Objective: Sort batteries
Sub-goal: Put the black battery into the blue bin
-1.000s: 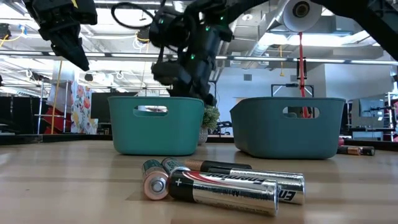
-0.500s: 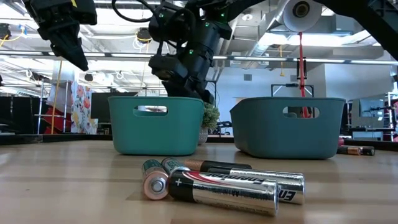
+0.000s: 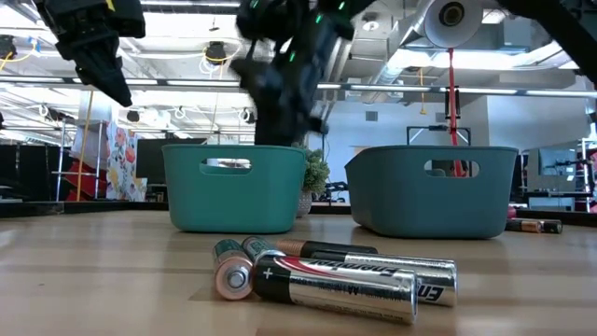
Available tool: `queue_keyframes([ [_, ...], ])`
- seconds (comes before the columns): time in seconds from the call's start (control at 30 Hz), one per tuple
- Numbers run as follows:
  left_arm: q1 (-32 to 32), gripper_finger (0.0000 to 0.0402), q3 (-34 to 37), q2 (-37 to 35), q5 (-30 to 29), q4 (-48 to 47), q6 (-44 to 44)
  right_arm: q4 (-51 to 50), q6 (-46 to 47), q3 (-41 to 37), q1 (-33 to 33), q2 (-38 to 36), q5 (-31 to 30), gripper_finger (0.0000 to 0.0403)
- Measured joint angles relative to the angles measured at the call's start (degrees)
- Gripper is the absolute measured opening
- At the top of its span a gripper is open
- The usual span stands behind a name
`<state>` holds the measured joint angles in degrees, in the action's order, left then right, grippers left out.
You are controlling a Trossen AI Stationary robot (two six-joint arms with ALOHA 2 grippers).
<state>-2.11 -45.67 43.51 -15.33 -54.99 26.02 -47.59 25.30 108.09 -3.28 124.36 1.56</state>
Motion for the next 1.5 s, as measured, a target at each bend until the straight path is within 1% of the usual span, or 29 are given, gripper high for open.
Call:
queue_keyframes([
  [0.17, 0.00, 0.0121, 0.00, -0.02, 0.00, -0.04, 0.07, -2.13, -1.36, 0.04, -0.50, -7.56, -1.14, 0.0113],
  [0.23, 0.00, 0.0121, 0.00, 0.00, 0.00, -0.03, 0.11, -3.54, -2.56, -0.32, 0.14, -10.81, -3.05, 0.0113],
  [0.3, 0.00, 0.0121, 0.00, -0.02, 0.00, -0.03, 0.13, -5.71, -2.69, -1.68, 1.11, -14.41, -6.46, 0.0113],
  [0.37, 0.00, 0.0121, 0.00, 0.00, 0.00, -0.02, 0.13, -6.05, -2.36, -5.22, 2.25, -18.52, -10.43, 0.0113],
  [0.43, 0.00, 0.0121, 0.00, 0.00, 0.00, -0.03, 0.15, -5.96, -0.05, -10.32, 3.33, -22.97, -13.08, 0.0113],
  [0.6, 0.01, 0.0121, 0.00, -0.01, 0.00, -0.01, 0.21, -4.42, 11.08, -26.49, 5.48, -35.67, -16.85, 0.0113],
  [0.7, 0.00, 0.0121, 0.00, 0.00, 0.00, 0.01, 0.20, -2.84, 18.87, -36.25, 6.60, -42.87, -17.27, 0.0113],
  [0.8, 0.00, 0.0121, 0.00, 0.00, 0.00, 0.03, 0.20, -3.18, 26.96, -44.39, 8.04, -49.50, -18.11, 0.0113],
  [0.9, 0.00, 0.0121, 0.00, -0.01, 0.00, 0.06, 0.19, -3.55, 32.75, -51.25, 9.32, -55.56, -18.21, 0.0113],
  [1.0, 0.00, 0.0121, 0.00, 0.00, 0.00, 0.08, 0.22, -3.52, 36.61, -56.76, 10.33, -61.27, -18.21, 0.0113],
  [1.13, 0.00, 0.0121, 0.00, 0.00, 0.00, 0.08, 1.68, -5.13, 40.33, -63.28, 10.77, -67.22, -17.94, 0.0113],
  [1.27, 0.00, 0.0121, 0.00, 0.00, 0.00, 0.13, 1.58, -5.80, 41.75, -69.14, 9.72, -70.95, -14.67, 0.0113],
  [1.5, 0.00, 0.0121, 0.00, -0.01, 0.00, 0.36, 5.65, -5.74, 39.26, -75.11, 8.74, -72.35, -11.68, 0.0113],
])
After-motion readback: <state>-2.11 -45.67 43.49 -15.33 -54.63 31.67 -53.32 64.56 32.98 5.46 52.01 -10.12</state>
